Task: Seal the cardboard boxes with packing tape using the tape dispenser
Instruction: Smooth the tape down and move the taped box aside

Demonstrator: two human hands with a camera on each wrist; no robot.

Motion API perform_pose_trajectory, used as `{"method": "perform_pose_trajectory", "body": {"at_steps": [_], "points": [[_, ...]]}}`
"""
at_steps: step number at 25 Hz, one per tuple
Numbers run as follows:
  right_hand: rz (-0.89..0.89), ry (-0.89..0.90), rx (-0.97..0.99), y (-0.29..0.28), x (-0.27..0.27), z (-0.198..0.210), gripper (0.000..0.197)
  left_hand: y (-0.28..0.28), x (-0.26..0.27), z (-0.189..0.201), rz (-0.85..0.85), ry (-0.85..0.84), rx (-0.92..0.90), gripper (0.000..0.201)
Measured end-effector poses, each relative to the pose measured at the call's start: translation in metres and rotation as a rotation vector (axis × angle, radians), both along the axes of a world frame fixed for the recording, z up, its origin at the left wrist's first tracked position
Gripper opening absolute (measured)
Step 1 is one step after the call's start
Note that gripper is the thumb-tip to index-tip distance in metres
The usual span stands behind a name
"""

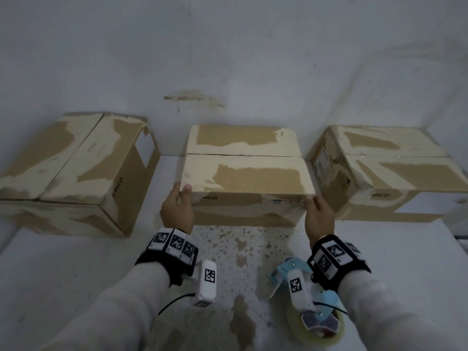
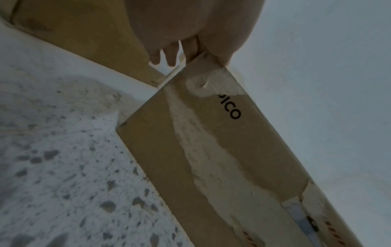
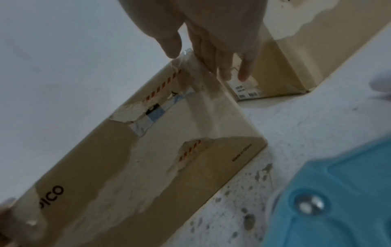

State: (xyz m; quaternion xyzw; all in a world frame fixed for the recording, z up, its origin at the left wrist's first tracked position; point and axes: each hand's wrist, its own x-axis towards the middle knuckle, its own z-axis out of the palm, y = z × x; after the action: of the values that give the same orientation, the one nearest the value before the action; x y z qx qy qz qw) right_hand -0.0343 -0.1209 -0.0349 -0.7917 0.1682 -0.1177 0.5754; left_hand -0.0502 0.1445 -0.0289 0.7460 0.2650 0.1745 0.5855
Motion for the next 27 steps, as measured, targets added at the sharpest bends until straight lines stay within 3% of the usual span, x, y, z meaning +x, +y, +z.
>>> {"method": "perform_pose_trajectory", "body": {"at_steps": [2, 3, 5, 10, 13, 16, 18, 20, 22, 25, 27], "points": [[0.017, 0.014, 0.074, 0.001, -0.002, -0.005, 0.013, -0.004, 0.0, -0.001, 0.024, -0.032, -0.045, 0.046], [0.016, 0.03, 0.093, 0.001, -0.003, -0.006, 0.015, -0.005, 0.0, -0.002, 0.028, -0.031, -0.055, 0.047], [0.009, 0.051, 0.1, -0.002, -0.002, -0.006, 0.038, -0.004, 0.0, -0.004, 0.011, -0.031, -0.047, 0.05], [0.001, 0.018, 0.083, -0.011, 0.006, 0.007, 0.025, 0.007, 0.003, -0.006, 0.01, -0.042, -0.029, 0.041], [-0.027, 0.023, 0.179, -0.004, 0.01, 0.007, 0.03, 0.008, 0.01, 0.001, 0.016, -0.071, -0.063, 0.031], [-0.002, 0.011, 0.251, 0.004, 0.007, 0.001, 0.042, 0.005, 0.02, -0.001, -0.052, -0.039, -0.124, 0.041], [0.018, 0.018, 0.241, 0.003, 0.006, -0.002, 0.047, 0.005, 0.024, -0.004, -0.068, -0.032, -0.176, 0.044], [-0.004, 0.024, 0.203, -0.006, 0.008, -0.003, 0.038, 0.009, 0.022, -0.007, -0.051, -0.07, -0.233, 0.041], [-0.017, -0.006, 0.145, -0.013, 0.013, 0.004, 0.03, 0.014, 0.017, -0.002, -0.056, -0.081, -0.188, 0.035], [-0.005, -0.001, 0.075, -0.019, 0.027, 0.019, 0.036, 0.025, 0.024, 0.004, -0.034, -0.058, -0.102, 0.026], [0.037, 0.064, 0.037, -0.022, 0.043, 0.022, 0.025, 0.033, 0.039, 0.01, -0.074, -0.03, -0.194, 0.04]]}}
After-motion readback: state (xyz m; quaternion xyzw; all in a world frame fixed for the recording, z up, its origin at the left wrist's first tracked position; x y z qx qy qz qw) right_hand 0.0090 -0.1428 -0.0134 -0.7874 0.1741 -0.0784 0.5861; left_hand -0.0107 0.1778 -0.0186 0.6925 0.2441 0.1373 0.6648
